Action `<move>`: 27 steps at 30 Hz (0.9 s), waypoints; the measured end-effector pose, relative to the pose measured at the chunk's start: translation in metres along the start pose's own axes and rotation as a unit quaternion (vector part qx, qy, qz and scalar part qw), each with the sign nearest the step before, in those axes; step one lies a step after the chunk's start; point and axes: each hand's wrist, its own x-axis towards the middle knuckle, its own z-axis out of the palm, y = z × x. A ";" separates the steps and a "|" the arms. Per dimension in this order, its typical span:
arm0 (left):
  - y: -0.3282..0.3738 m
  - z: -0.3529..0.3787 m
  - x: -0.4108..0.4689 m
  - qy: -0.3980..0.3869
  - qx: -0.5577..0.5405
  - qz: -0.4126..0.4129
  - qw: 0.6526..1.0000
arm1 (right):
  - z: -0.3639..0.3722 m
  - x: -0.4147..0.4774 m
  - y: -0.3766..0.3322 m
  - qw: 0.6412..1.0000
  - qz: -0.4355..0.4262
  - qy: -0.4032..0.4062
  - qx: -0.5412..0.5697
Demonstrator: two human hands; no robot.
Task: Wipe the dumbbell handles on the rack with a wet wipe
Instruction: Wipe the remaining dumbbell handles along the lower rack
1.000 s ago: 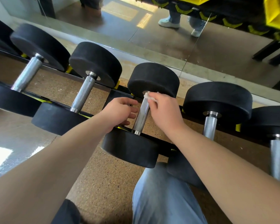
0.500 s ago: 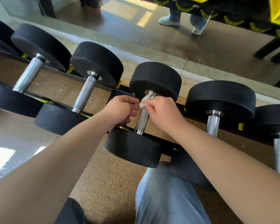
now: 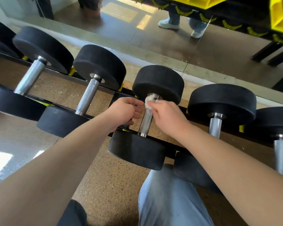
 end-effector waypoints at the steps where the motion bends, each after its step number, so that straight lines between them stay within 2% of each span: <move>1: 0.000 0.000 0.000 -0.002 0.001 0.001 1.000 | 0.002 -0.004 -0.003 0.999 -0.018 -0.040 0.019; 4: 0.000 0.002 0.000 -0.001 0.004 0.000 1.000 | -0.001 -0.009 -0.005 0.991 -0.035 -0.122 0.028; 9: 0.001 0.004 0.001 0.002 -0.010 -0.003 1.000 | -0.009 0.007 -0.006 0.992 -0.001 -0.052 -0.117; 11: -0.001 0.002 0.002 0.003 -0.023 0.000 1.000 | -0.010 0.008 -0.011 0.991 0.022 -0.056 -0.116; 13: -0.003 0.001 0.001 0.007 -0.029 0.002 1.000 | -0.008 0.006 -0.015 0.991 0.017 -0.111 -0.074; 16: -0.007 0.001 0.002 0.019 -0.013 0.001 1.000 | -0.009 0.000 -0.020 0.966 -0.028 -0.256 -0.038; 18: -0.008 0.002 0.003 0.021 -0.004 -0.001 1.000 | -0.012 0.000 -0.022 0.954 -0.045 -0.296 -0.023; 20: -0.008 0.002 0.004 0.019 -0.001 -0.002 1.000 | -0.017 0.004 -0.020 0.959 -0.047 -0.270 -0.070; 24: -0.006 0.003 0.003 0.018 0.000 -0.001 1.000 | -0.024 0.013 -0.010 0.972 -0.013 -0.097 -0.215; 27: -0.008 0.003 0.004 0.016 0.018 0.008 1.000 | -0.017 0.009 -0.004 0.973 -0.030 -0.099 -0.205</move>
